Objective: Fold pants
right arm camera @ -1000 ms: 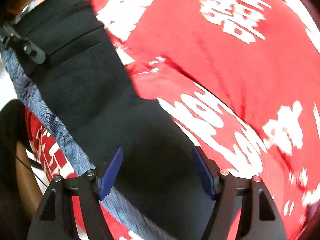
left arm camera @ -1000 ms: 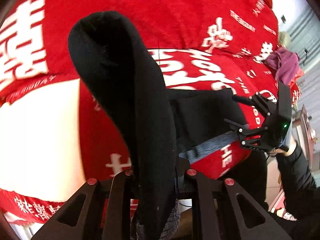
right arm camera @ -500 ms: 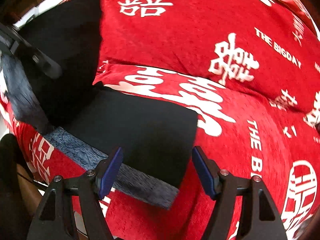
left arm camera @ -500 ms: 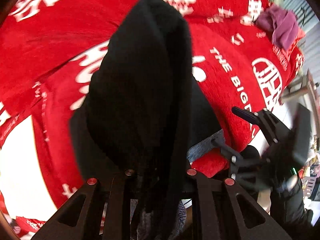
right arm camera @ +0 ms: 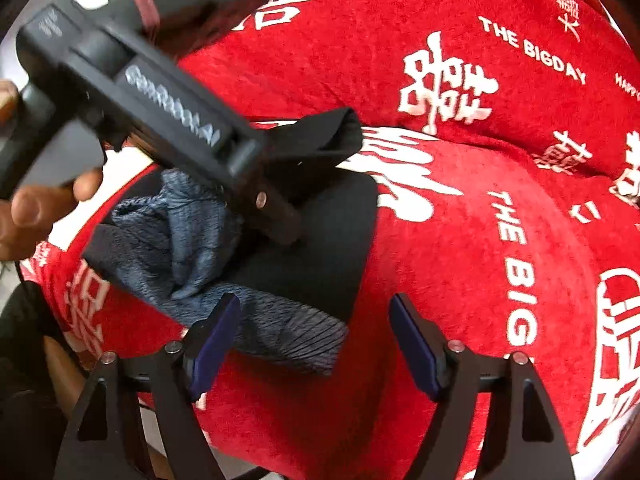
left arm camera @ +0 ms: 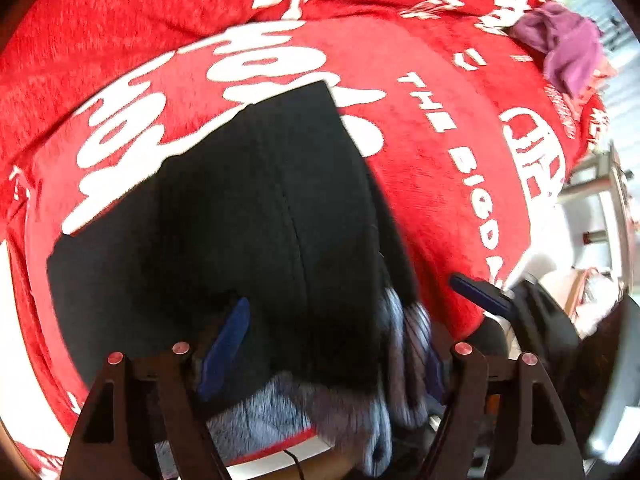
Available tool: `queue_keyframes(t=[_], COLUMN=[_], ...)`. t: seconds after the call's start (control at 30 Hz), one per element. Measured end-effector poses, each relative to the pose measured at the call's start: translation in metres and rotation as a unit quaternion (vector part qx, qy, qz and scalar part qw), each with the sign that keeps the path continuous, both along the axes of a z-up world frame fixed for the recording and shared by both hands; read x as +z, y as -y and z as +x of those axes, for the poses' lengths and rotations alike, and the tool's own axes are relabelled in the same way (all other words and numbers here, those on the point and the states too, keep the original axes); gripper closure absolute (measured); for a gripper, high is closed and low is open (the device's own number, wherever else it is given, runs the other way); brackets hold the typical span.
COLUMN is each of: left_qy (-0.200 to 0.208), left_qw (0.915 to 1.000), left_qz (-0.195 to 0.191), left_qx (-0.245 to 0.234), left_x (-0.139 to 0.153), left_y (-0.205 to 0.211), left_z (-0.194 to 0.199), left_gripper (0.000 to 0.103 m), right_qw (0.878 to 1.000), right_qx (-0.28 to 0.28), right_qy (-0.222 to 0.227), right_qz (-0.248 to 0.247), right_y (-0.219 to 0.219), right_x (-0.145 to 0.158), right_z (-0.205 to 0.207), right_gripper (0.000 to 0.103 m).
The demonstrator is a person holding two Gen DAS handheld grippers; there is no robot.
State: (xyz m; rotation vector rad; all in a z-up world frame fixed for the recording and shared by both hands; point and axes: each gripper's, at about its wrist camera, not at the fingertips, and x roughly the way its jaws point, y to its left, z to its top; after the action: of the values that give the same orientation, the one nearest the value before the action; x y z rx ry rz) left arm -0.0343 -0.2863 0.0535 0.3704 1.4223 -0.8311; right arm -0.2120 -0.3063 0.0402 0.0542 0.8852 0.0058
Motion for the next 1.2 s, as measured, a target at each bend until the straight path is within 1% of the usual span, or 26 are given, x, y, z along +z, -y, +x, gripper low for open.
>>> queue_keyframes(t=[0.13, 0.17, 0.23, 0.3, 0.33, 0.37, 0.43, 0.47, 0.53, 0.57, 0.63, 0.67, 0.7, 0.77, 0.8, 0.83, 0.87, 0.9, 0.93, 0.97, 1.0, 1.03, 1.1, 1.13, 1.2], left_qy=[-0.006, 0.003, 0.031, 0.068, 0.077, 0.08, 0.07, 0.063, 0.064, 0.071, 0.076, 0.074, 0.067, 0.058, 0.06, 0.062, 0.068, 0.073, 0.078, 0.076, 0.076, 0.083, 0.1, 0.107, 0.118], left_qw=[0.9983, 0.9975, 0.9972, 0.9959, 0.9951, 0.9941, 0.9934, 0.9925, 0.9905, 0.9891, 0.9882, 0.9881, 0.9877, 0.9852, 0.9844, 0.9843, 0.9844, 0.9841, 0.9834, 0.9831, 0.9828, 0.9821, 0.9821, 0.9822, 0.982], left_qz=[-0.057, -0.071, -0.068, -0.045, -0.035, -0.022, -0.014, -0.019, -0.035, -0.044, -0.051, -0.054, -0.061, -0.077, -0.076, -0.075, -0.074, -0.072, -0.072, -0.077, -0.08, -0.076, -0.063, -0.057, -0.049], left_qx=[-0.004, -0.002, 0.01, 0.039, 0.052, 0.07, 0.09, 0.103, 0.116, 0.121, 0.123, 0.124, 0.127, 0.142, 0.147, 0.147, 0.144, 0.145, 0.147, 0.147, 0.148, 0.151, 0.146, 0.143, 0.139], left_x=[0.031, 0.035, 0.036, 0.027, 0.021, 0.01, -0.007, -0.017, -0.023, -0.023, -0.021, -0.02, -0.019, -0.018, -0.02, -0.021, -0.024, -0.025, -0.026, -0.025, -0.026, -0.026, -0.027, -0.028, -0.029], left_y=[-0.035, -0.047, -0.064, -0.083, -0.09, -0.1, -0.112, -0.118, -0.125, -0.127, -0.13, -0.132, -0.138, -0.148, -0.15, -0.151, -0.151, -0.15, -0.149, -0.147, -0.145, -0.143, -0.138, -0.136, -0.132], left_z=[-0.005, -0.005, -0.004, 0.0, 0.002, 0.007, 0.012, 0.015, 0.014, 0.012, 0.01, 0.008, 0.007, 0.006, 0.005, 0.005, 0.004, 0.003, 0.002, 0.001, -0.001, -0.003, -0.007, -0.009, -0.011], left_gripper=[0.026, 0.026, 0.026, 0.026, 0.026, 0.026, 0.026, 0.026, 0.026, 0.026, 0.026, 0.026, 0.026, 0.026, 0.026, 0.026, 0.026, 0.026, 0.02, 0.011, 0.009, 0.008, 0.008, 0.008, 0.008], right_qw=[1.0, 1.0, 0.999, 0.997, 0.997, 0.997, 0.997, 0.996, 0.99, 0.988, 0.987, 0.986, 0.987, 0.988, 0.989, 0.986, 0.984, 0.981, 0.98, 0.98, 0.983, 0.985, 0.986, 0.986, 0.986], right_qx=[0.012, 0.016, 0.035, 0.049, 0.049, 0.042, 0.027, 0.03, 0.051, 0.064, 0.083, 0.088, 0.084, 0.046, 0.021, 0.019, 0.014, 0.001, -0.005, -0.01, -0.017, -0.022, -0.024, -0.016, 0.006], right_qy=[0.0, 0.002, 0.015, 0.029, 0.034, 0.042, 0.057, 0.073, 0.112, 0.115, 0.098, 0.079, 0.05, -0.017, -0.033, -0.01, -0.002, -0.009, -0.011, -0.003, 0.02, 0.039, 0.077, 0.084, 0.082], right_qz=[0.018, 0.023, 0.038, 0.049, 0.052, 0.048, 0.037, 0.041, 0.064, 0.076, 0.101, 0.115, 0.13, 0.148, 0.143, 0.162, 0.18, 0.196, 0.2, 0.197, 0.181, 0.167, 0.145, 0.144, 0.144], right_y=[-0.002, -0.002, -0.004, -0.005, -0.005, -0.005, -0.006, -0.008, -0.015, -0.02, -0.027, -0.028, -0.026, -0.015, -0.008, -0.003, 0.0, 0.003, 0.006, 0.008, 0.011, 0.015, 0.02, 0.021, 0.017], right_x=[-0.004, -0.003, 0.004, 0.012, 0.016, 0.022, 0.038, 0.046, 0.063, 0.065, 0.056, 0.046, 0.03, -0.009, -0.021, -0.022, -0.019, -0.015, -0.01, -0.002, 0.011, 0.023, 0.048, 0.056, 0.066], right_z=[0.001, -0.001, -0.009, -0.017, -0.019, -0.022, -0.026, -0.027, -0.027, -0.021, -0.006, 0.003, 0.014, 0.029, 0.031, 0.025, 0.021, 0.02, 0.02, 0.021, 0.022, 0.022, 0.037, 0.047, 0.073], right_gripper=[0.023, 0.023, 0.023, 0.02, 0.02, 0.02, 0.02, 0.02, 0.016, 0.013, 0.013, 0.013, 0.013, 0.013, 0.013, 0.013, 0.013, 0.013, 0.013, 0.012, 0.012, 0.012, 0.012, 0.012, 0.012])
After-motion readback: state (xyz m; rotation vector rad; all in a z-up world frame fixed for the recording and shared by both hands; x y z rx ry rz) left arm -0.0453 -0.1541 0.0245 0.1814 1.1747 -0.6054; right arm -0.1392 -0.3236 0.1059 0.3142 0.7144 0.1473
